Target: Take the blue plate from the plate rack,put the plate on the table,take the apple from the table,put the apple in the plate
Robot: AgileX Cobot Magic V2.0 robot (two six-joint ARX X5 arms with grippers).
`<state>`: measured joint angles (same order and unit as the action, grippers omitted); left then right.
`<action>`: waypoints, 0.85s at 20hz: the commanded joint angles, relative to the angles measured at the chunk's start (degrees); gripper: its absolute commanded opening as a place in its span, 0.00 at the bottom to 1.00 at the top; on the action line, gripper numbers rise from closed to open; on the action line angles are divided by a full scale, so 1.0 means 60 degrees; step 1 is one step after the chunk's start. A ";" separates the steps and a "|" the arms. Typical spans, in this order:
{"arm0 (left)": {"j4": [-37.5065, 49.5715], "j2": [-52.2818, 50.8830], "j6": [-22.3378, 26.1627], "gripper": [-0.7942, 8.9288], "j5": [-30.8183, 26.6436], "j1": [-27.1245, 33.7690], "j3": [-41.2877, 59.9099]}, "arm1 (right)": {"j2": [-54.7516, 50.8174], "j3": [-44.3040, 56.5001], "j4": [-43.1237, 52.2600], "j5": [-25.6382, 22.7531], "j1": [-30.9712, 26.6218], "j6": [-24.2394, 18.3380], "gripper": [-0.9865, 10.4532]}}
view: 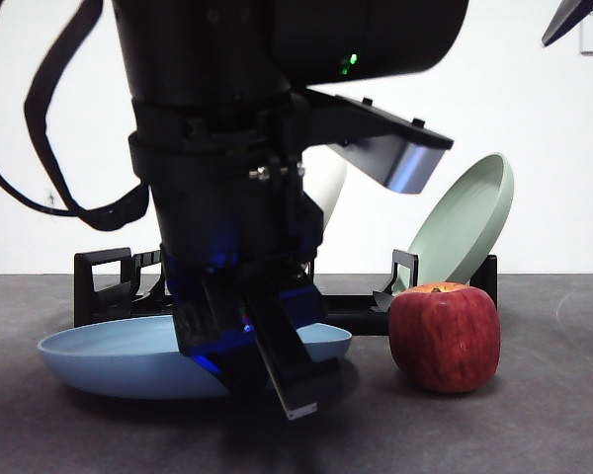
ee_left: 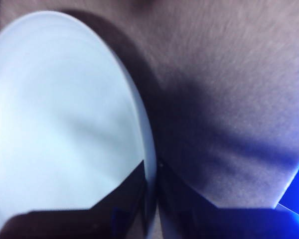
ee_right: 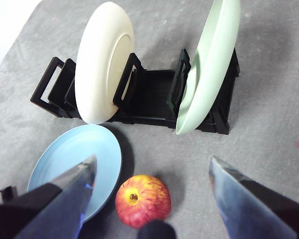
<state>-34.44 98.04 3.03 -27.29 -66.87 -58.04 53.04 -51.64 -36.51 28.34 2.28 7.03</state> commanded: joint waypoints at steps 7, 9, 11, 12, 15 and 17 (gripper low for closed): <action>-0.1009 -0.0197 -0.0845 0.61 0.0740 0.0058 -0.0419 | -0.0007 -0.0015 -0.0007 0.0040 0.0018 -0.0080 0.42; -0.1501 -0.0703 -0.0943 0.61 0.0696 0.0058 -0.0889 | -0.0007 -0.0011 -0.0004 0.0036 0.0058 -0.0084 0.42; -0.1909 -0.1381 -0.1071 0.61 0.0557 0.0062 -0.1494 | 0.0004 -0.0015 -0.0004 0.0033 0.0208 -0.0106 0.43; -0.2011 -0.1843 -0.1067 0.61 0.0546 0.0087 -0.1905 | 0.0018 -0.0015 -0.0004 0.0025 0.0328 -0.0200 0.46; -0.2022 -0.3169 -0.0973 0.61 0.0211 0.0211 -0.3126 | 0.0106 -0.0015 -0.0004 -0.0007 0.0820 -0.0259 0.53; -0.2033 -0.3956 -0.0601 0.60 -0.0550 0.0368 -0.4135 | 0.0240 -0.0015 -0.0007 -0.0281 0.1370 -0.0262 0.54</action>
<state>-46.65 74.61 -1.74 -29.91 -64.86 -82.54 54.28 -51.64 -36.62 26.76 10.24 6.11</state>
